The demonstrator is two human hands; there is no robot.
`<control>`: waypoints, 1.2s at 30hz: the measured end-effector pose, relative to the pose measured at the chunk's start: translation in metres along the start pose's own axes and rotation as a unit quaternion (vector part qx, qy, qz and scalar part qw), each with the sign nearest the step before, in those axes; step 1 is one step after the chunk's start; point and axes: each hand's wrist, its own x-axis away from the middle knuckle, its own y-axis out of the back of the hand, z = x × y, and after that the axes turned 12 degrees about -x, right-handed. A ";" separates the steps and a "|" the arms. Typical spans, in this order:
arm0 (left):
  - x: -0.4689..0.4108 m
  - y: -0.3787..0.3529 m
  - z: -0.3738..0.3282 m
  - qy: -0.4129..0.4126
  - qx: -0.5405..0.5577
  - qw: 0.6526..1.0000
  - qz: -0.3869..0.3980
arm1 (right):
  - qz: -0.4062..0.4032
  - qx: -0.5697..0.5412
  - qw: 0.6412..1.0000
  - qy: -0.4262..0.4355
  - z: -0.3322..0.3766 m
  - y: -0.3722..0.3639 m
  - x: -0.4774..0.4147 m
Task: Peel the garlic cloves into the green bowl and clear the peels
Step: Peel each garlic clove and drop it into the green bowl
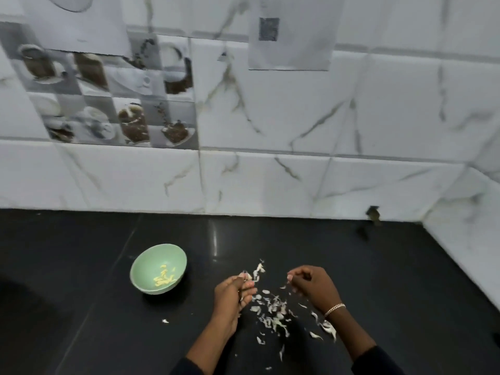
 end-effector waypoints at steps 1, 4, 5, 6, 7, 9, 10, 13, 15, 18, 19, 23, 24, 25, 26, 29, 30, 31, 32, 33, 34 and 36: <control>-0.001 -0.009 0.004 0.003 -0.010 1.000 0.008 | -0.016 0.008 1.000 -0.009 -0.007 0.012 0.007; 0.000 -0.033 0.015 0.011 -0.037 0.999 0.028 | -0.060 0.037 0.997 -0.040 -0.030 0.043 0.025; 0.002 -0.040 0.018 0.012 -0.047 0.998 0.033 | -0.071 0.045 0.995 -0.054 -0.040 0.051 0.030; 0.003 -0.044 0.020 0.013 -0.054 0.998 0.036 | -0.079 0.053 0.993 -0.068 -0.047 0.057 0.034; 0.005 -0.047 0.022 0.014 -0.060 0.997 0.038 | -0.087 0.064 0.991 -0.080 -0.055 0.062 0.037; 0.007 -0.053 0.025 0.016 -0.071 0.996 0.044 | -0.096 0.093 0.987 -0.091 -0.068 0.069 0.042; 0.009 -0.055 0.026 0.017 -0.074 0.996 0.045 | -0.092 0.110 0.985 -0.093 -0.073 0.070 0.044; 0.009 -0.060 0.029 0.018 -0.086 0.995 0.042 | -0.060 0.174 0.978 -0.095 -0.081 0.069 0.045; 0.010 -0.062 0.031 0.018 -0.093 0.995 0.041 | -0.041 0.207 0.973 -0.092 -0.085 0.065 0.044; 0.011 -0.062 0.030 0.013 -0.093 0.995 0.041 | -0.006 0.249 0.965 -0.083 -0.084 0.058 0.041; 0.011 -0.062 0.029 0.010 -0.093 0.995 0.040 | 0.012 0.265 0.961 -0.076 -0.084 0.056 0.041; 0.011 -0.057 0.029 0.002 -0.093 0.995 0.039 | 0.097 0.333 0.936 -0.052 -0.092 0.049 0.040; 0.012 -0.055 0.030 0.001 -0.094 0.995 0.037 | 0.110 0.349 0.929 -0.047 -0.096 0.046 0.041; 0.012 -0.054 0.030 -0.002 -0.096 0.995 0.035 | 0.119 0.367 0.922 -0.038 -0.099 0.042 0.042; 0.012 -0.054 0.031 -0.004 -0.098 0.995 0.032 | 0.122 0.388 0.913 -0.029 -0.102 0.039 0.043; 0.013 -0.053 0.034 -0.012 -0.112 0.993 0.034 | 0.115 0.421 0.900 -0.005 -0.112 0.032 0.050; 0.014 -0.053 0.035 -0.017 -0.118 0.992 0.035 | 0.112 0.428 0.897 0.005 -0.114 0.029 0.052; 0.016 -0.052 0.036 -0.023 -0.123 0.991 0.036 | 0.107 0.431 0.896 0.012 -0.115 0.027 0.055; 0.017 -0.052 0.038 -0.031 -0.130 0.990 0.037 | 0.099 0.426 0.899 0.018 -0.114 0.026 0.057; 0.017 -0.052 0.039 -0.040 -0.138 0.989 0.038 | 0.090 0.405 0.909 0.023 -0.111 0.024 0.059; 0.018 -0.051 0.041 -0.050 -0.149 0.987 0.040 | 0.075 0.367 0.927 0.022 -0.104 0.022 0.061; 0.020 -0.049 0.042 -0.071 -0.173 0.981 0.051 | 0.023 0.243 0.970 0.008 -0.088 0.018 0.061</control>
